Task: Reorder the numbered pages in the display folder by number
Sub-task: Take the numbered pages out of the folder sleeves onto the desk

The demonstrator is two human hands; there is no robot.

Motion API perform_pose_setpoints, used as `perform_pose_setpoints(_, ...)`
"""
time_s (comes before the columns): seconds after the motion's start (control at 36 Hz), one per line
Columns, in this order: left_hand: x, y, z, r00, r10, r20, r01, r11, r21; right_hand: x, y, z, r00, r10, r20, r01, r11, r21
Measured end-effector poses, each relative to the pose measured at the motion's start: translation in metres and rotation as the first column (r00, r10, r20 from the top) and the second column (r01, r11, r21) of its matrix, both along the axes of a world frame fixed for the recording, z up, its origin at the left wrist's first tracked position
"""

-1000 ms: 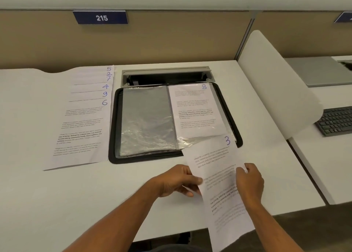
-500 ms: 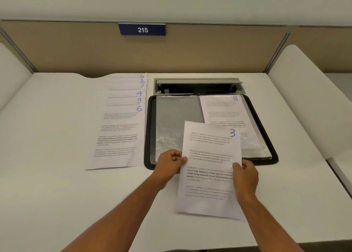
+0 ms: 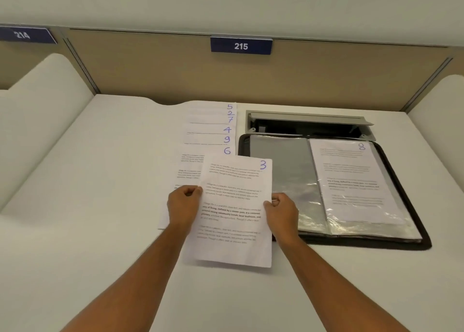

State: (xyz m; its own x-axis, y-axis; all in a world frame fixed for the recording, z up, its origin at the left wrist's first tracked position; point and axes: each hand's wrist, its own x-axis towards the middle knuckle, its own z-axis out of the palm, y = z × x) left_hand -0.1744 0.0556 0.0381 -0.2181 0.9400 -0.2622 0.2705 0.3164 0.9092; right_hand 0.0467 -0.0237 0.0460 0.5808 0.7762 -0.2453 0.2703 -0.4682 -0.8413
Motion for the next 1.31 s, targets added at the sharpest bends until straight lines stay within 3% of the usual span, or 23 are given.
perform_pose_setpoints(0.22,-0.045,0.028,-0.006,0.974,0.059,-0.221,-0.054,0.998,0.029,-0.047,0.045,-0.005,0.988,0.114,0.107,-0.108,0.992,-0.067)
perform_pose_setpoints(0.44,-0.063,0.043,-0.021,0.939,0.044,-0.341,-0.042,0.999,0.013,-0.068,0.061,-0.016,0.955,0.19,0.227,-0.167,0.979,-0.118)
perform_pose_setpoints(0.75,-0.066,0.051,-0.034,0.921,0.023,-0.389,-0.014,1.0,0.028,-0.07,0.064,-0.036,0.92,0.246,0.307,-0.21,0.967,-0.145)
perform_pose_setpoints(1.31,-0.068,0.054,-0.045,0.926,0.059,-0.373,-0.037,0.997,0.065,-0.067,0.064,-0.036,0.933,0.23,0.278,-0.208,0.972,-0.107)
